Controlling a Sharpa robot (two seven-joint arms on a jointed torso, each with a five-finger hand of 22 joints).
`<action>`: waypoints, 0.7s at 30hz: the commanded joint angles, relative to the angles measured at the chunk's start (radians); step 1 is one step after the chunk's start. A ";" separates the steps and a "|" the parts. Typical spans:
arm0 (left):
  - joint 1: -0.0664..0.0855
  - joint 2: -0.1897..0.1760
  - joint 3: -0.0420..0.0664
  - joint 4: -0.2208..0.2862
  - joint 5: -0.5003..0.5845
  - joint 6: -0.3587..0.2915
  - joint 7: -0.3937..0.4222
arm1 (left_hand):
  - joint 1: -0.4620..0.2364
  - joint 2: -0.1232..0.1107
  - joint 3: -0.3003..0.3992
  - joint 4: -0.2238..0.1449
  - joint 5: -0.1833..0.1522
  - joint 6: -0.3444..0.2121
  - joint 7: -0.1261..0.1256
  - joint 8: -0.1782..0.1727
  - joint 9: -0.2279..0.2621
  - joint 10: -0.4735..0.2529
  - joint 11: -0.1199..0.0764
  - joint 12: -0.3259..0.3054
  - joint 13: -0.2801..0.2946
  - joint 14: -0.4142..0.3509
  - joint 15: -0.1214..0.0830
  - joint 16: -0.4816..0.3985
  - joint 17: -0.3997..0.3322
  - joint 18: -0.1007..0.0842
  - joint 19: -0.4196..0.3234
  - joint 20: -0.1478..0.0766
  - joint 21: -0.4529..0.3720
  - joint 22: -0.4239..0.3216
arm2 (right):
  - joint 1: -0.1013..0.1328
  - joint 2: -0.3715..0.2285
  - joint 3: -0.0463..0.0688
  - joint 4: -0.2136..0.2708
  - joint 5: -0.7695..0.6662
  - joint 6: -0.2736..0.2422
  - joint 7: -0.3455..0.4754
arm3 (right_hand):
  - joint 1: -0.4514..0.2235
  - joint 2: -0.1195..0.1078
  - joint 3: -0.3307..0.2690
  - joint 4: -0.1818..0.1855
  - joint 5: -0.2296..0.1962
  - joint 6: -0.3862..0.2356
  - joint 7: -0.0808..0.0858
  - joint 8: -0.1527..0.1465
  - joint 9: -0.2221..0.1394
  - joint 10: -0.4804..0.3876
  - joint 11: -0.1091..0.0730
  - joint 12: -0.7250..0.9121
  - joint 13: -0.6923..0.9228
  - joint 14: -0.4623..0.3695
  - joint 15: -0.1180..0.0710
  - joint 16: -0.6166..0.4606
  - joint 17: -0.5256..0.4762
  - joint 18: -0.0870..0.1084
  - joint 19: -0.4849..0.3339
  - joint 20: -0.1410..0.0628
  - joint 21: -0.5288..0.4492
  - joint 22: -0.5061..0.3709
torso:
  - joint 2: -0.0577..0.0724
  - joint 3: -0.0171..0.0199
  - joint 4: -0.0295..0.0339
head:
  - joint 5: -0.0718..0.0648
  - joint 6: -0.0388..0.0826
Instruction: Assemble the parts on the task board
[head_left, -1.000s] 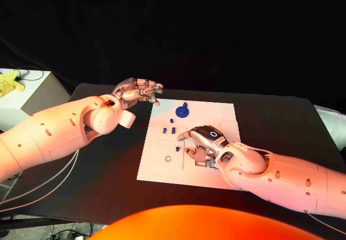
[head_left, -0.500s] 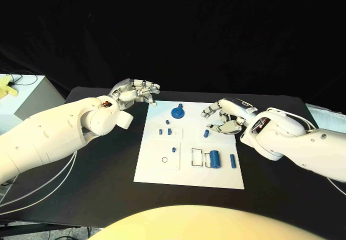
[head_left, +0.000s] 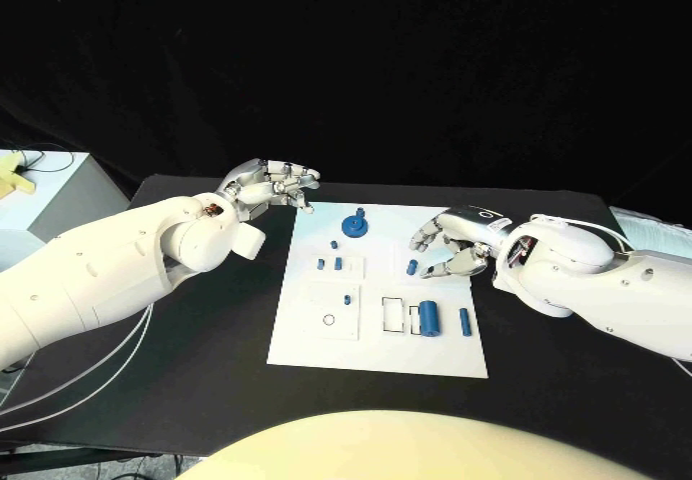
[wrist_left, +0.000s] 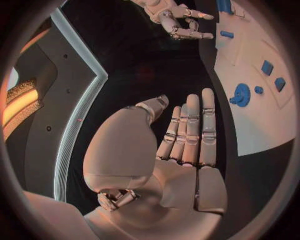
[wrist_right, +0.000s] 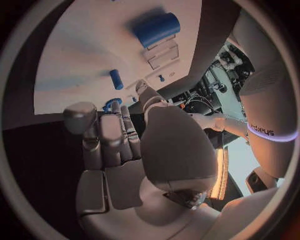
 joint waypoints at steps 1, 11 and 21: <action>-0.001 0.001 0.001 0.002 0.003 0.020 0.015 | 0.001 0.007 -0.005 -0.001 0.000 -0.003 0.002 -0.003 -0.002 0.002 0.007 -0.007 -0.001 0.001 0.003 -0.004 0.001 0.013 0.008 -0.001 -0.005 -0.001 | -0.004 0.011 0.000 -0.007 -0.090 0.014 -0.056 | 0.017 0.006 0.000 0.007 0.012 0.004 -0.005 -0.002 -0.002 0.006 -0.002 0.008 0.001 -0.001 -0.006 0.005 0.002 -0.021 0.009 0.001 0.007 0.006 | 0.000 -0.0026 0.0005 | -0.001 0.000; -0.001 -0.001 0.001 0.009 0.003 0.021 0.015 | 0.000 0.009 -0.007 0.001 0.000 -0.003 0.002 -0.003 -0.002 0.003 0.007 -0.007 -0.001 0.001 0.003 -0.004 0.002 0.013 0.008 -0.001 -0.007 -0.003 | -0.028 0.058 -0.003 -0.046 -0.120 -0.005 -0.083 | 0.050 0.031 0.037 0.026 -0.040 0.020 -0.006 0.002 -0.008 0.013 -0.002 0.011 -0.001 -0.001 -0.006 0.009 0.000 -0.022 0.014 0.000 0.012 0.016 | 0.001 -0.0023 0.0004 | 0.004 0.000; -0.001 -0.004 0.001 0.014 0.003 0.019 0.017 | -0.001 0.010 -0.007 0.002 0.000 -0.003 0.002 -0.003 -0.002 0.003 0.007 -0.007 -0.002 0.002 0.003 -0.004 0.002 0.013 0.009 -0.001 -0.008 -0.004 | -0.042 0.083 -0.008 -0.068 -0.143 0.011 -0.096 | 0.073 0.015 0.159 0.045 -0.048 0.067 -0.009 0.013 -0.018 0.066 -0.004 0.008 0.000 0.003 -0.009 0.029 0.014 -0.030 0.027 -0.002 0.051 0.064 | -0.001 -0.0010 0.0001 | 0.006 0.000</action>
